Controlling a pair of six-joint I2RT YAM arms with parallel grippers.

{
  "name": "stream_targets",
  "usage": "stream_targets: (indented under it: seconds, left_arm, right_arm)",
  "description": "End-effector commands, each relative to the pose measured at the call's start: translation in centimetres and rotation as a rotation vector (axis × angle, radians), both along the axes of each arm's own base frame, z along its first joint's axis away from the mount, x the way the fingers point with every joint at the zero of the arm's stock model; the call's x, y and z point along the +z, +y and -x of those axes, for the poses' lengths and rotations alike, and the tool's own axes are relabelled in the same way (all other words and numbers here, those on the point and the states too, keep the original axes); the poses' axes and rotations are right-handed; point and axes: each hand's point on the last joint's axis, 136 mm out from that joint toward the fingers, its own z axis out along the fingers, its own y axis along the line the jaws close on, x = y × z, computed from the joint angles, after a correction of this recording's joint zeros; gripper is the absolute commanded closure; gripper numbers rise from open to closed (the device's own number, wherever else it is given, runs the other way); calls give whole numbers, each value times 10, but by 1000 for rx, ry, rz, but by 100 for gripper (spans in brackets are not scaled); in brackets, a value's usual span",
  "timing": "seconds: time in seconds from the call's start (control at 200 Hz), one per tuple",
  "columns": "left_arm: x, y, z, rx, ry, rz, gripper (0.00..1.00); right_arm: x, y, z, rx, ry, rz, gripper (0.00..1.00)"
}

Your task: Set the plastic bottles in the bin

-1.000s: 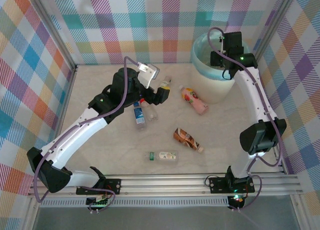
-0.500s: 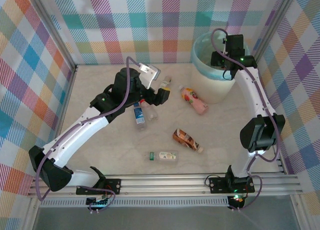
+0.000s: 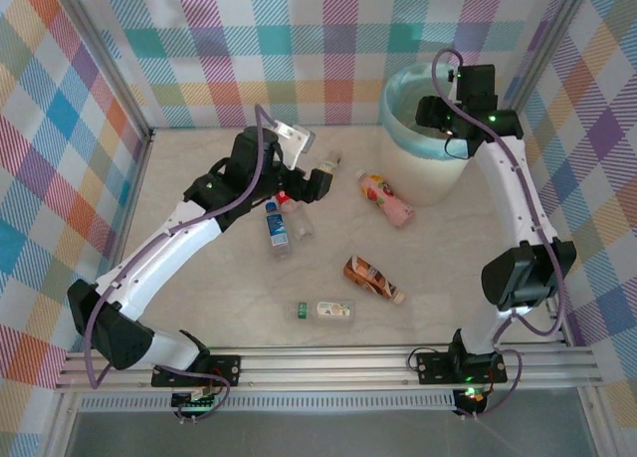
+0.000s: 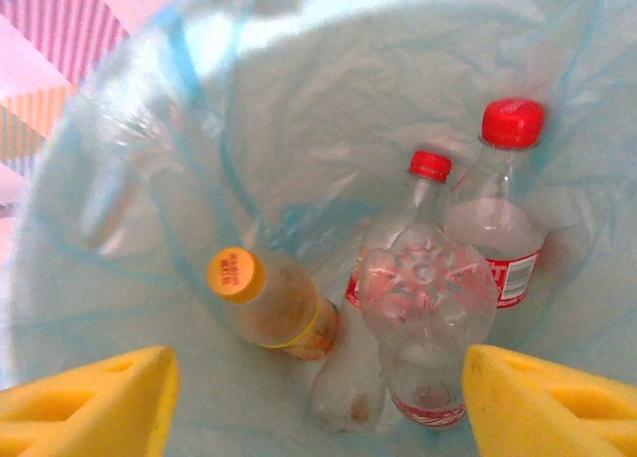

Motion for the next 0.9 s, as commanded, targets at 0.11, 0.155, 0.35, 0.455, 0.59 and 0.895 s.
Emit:
stream_targets:
  seconds: [0.11,0.155,0.35,0.455,0.59,0.895]
  left_arm:
    - [-50,38,-34,223,281,78,7]
    - [-63,43,-42,254,356,103,6]
    - [-120,72,-92,410,645,251,12]
    - [-153,84,-120,495,739,275,14]
    - [-186,84,-143,542,827,263,16]
    - [-235,87,-147,635,926,243,18]
  right_arm:
    - [62,34,37,88,-129,-45,25]
    - [67,44,42,114,-142,-38,25]
    - [75,88,65,245,-168,-17,25]
    - [69,102,72,288,-157,-17,25]
    - [59,104,76,303,-135,-8,25]
    - [56,99,82,312,-147,29,24]
